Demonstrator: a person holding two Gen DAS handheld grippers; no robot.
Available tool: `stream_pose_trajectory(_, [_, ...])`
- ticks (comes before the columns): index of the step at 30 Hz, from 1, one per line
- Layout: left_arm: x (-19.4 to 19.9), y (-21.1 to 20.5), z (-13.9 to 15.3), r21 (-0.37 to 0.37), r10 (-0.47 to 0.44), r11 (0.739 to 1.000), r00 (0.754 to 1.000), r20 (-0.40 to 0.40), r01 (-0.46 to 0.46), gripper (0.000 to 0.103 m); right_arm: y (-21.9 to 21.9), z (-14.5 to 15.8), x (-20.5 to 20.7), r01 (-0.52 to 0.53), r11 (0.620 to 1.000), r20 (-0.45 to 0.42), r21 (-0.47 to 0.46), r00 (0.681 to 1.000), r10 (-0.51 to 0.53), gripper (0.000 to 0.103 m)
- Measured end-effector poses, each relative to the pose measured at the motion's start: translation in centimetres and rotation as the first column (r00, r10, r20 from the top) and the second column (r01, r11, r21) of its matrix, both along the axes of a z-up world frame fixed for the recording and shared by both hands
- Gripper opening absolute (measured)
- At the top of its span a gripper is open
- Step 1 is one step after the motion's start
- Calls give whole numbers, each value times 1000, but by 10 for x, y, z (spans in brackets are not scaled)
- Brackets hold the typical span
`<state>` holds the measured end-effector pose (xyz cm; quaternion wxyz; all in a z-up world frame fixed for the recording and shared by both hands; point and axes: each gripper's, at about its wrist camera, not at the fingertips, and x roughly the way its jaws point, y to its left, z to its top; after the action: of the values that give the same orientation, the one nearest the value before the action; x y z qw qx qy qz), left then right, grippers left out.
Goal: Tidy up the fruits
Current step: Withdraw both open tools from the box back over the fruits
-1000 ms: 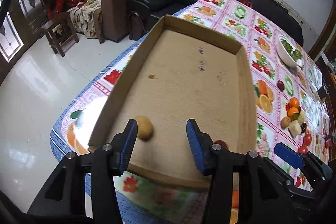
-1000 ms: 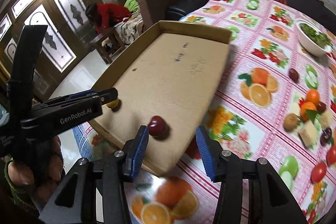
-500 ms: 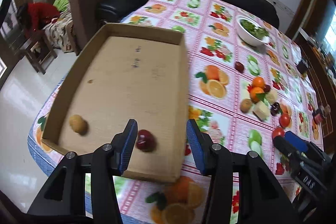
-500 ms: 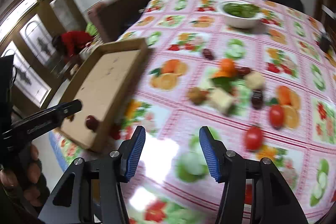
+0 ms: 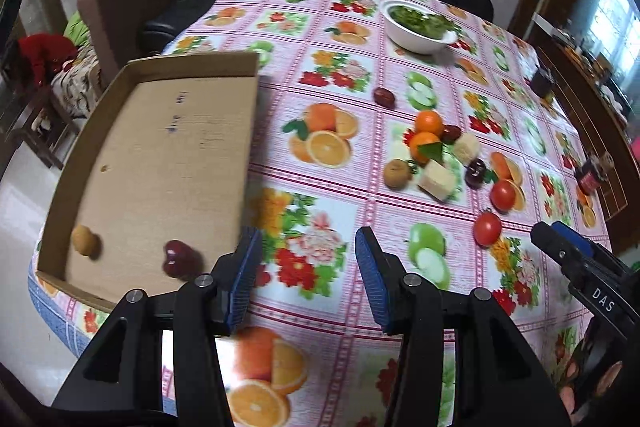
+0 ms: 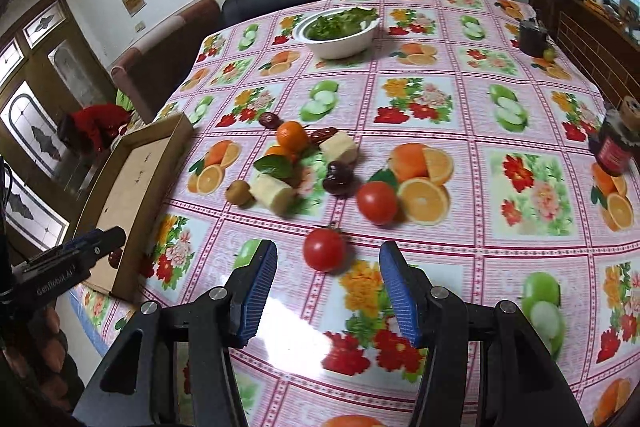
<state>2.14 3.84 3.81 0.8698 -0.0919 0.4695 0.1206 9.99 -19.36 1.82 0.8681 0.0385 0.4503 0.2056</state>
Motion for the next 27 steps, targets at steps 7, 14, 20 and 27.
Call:
stream_pose_trajectory(7, [7,-20,-3,-9,-51,999,999,-4,51,47,-10,-3,1,21,1000,-7,5,1000,-21,55])
stream_pose_trajectory(14, [13,-28,-8,-15,-78,997,997,-17,77,47,-17,-4,2,37,999,-7,1,999,-37,55])
stream_pose_trajectory(20, [19,-30,-14,-11,-88,996,996,-32,87,47,-20,-6,5,47,999,-10,6,999,-47,55])
stream_pose_trajectory(27, [29,-33,-20,-14,-102,995,994,-35,101,47,-21,-10,8,51,999,-17,4,999,-51,55])
